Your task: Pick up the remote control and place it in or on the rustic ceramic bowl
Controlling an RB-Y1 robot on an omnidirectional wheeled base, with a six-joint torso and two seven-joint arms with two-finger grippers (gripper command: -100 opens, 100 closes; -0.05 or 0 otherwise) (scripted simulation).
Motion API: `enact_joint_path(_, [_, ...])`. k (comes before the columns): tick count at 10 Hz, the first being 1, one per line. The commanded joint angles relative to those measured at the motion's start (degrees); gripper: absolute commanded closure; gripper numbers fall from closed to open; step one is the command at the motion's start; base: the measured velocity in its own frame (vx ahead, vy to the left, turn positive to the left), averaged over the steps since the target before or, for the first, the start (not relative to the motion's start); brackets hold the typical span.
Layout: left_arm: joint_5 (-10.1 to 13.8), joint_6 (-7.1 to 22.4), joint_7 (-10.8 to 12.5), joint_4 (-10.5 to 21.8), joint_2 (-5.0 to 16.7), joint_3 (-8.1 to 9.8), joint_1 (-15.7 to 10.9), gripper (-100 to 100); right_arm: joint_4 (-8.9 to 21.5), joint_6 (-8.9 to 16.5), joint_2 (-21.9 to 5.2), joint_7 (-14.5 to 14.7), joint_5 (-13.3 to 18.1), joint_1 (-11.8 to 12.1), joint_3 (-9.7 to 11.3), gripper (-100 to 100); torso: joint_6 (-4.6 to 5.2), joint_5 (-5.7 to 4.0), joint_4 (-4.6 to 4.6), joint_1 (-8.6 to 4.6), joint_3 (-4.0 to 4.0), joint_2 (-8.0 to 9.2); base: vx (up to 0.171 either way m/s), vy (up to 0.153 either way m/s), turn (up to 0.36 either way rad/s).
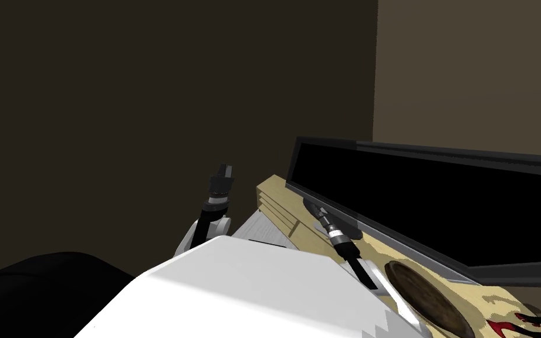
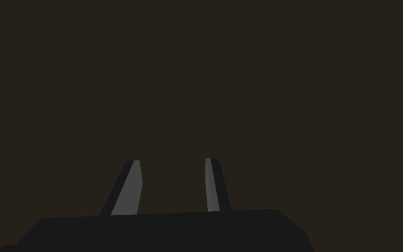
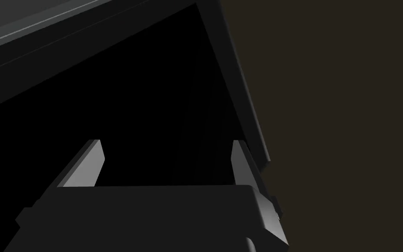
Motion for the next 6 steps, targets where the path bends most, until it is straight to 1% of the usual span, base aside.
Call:
enact_joint_path(1, [0.00,0.00,0.00,0.00,0.00,0.00,0.00,0,2.86,0.59,-2.86,1.24,2.23,-0.11,0.73,-100,0.00,0.00,0.00,0.00,0.00,0.00,-0.006,0.016,0.253])
enact_joint_path(2, [0.00,0.00,0.00,0.00,0.00,0.00,0.00,0,3.69,0.59,-3.32,1.24,2.23,-0.11,0.73,-100,-0.01,0.00,0.00,0.01,0.00,0.00,-0.004,0.009,0.105])
enact_joint_path(3, [0.00,0.00,0.00,0.00,0.00,0.00,0.01,0,6.17,0.66,-5.43,2.04,3.67,-0.21,1.38,-100,0.03,0.00,0.00,0.00,0.01,0.01,-0.007,0.012,0.151])
enact_joint_path(4, [0.00,0.00,0.00,0.00,0.00,0.00,0.00,0,8.19,0.65,-6.94,2.82,5.03,-0.30,2.18,-100,0.00,0.00,0.00,0.00,0.01,0.01,-0.010,0.015,0.258])
enact_joint_path(5, [0.00,0.00,0.00,0.00,0.00,0.00,0.00,0,8.89,0.65,-7.59,2.82,5.03,-0.30,2.18,-100,0.00,0.00,0.00,0.01,0.01,0.02,-0.004,0.007,0.081])
enact_joint_path(6, [0.00,0.00,0.00,0.00,0.00,0.01,0.01,0,11.28,0.56,-9.70,3.55,6.32,-0.39,3.13,-100,0.05,0.00,0.01,-0.01,0.01,0.02,-0.004,0.009,0.166])
